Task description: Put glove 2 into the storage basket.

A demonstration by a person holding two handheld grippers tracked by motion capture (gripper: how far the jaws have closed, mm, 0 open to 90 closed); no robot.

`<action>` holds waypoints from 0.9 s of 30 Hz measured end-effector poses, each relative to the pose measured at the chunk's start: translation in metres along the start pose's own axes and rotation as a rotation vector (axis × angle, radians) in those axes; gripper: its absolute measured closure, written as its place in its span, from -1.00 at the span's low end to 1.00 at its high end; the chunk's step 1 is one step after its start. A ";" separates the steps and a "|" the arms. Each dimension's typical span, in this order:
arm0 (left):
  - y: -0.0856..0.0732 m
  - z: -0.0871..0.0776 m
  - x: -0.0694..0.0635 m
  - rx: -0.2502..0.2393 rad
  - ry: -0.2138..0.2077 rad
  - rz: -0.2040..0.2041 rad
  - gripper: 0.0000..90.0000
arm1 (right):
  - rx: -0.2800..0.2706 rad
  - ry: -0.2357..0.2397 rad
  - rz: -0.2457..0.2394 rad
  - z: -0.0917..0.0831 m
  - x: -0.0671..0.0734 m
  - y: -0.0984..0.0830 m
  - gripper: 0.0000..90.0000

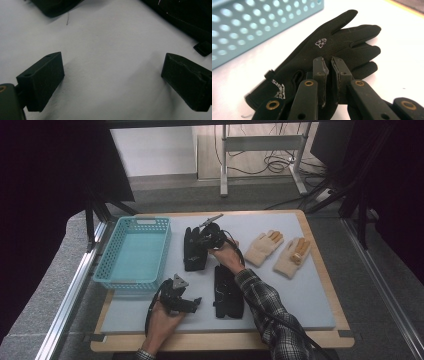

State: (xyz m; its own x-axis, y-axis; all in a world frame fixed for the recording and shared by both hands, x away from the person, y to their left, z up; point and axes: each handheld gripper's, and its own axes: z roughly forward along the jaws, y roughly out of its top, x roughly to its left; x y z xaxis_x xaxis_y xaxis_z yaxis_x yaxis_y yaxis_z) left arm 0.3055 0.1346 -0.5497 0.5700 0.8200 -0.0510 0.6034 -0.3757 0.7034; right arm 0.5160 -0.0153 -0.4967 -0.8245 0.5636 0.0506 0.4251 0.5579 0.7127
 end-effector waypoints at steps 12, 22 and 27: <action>0.000 0.000 0.000 0.005 0.002 0.008 -0.90 | -0.060 0.007 -0.038 -0.066 0.016 -0.005 0.80; 0.000 0.000 0.000 0.006 0.002 0.008 -0.90 | -0.089 0.018 -0.032 -0.121 0.030 -0.036 0.80; 0.000 0.000 0.000 0.005 0.002 0.009 -0.90 | -0.098 0.010 -0.028 -0.145 0.038 -0.054 0.80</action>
State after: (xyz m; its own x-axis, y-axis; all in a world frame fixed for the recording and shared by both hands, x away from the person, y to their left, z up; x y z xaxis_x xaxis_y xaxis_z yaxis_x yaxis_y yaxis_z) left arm 0.3056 0.1351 -0.5493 0.5745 0.8174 -0.0433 0.6011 -0.3853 0.7002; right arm 0.4071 -0.1123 -0.4314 -0.8396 0.5420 0.0359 0.3631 0.5108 0.7793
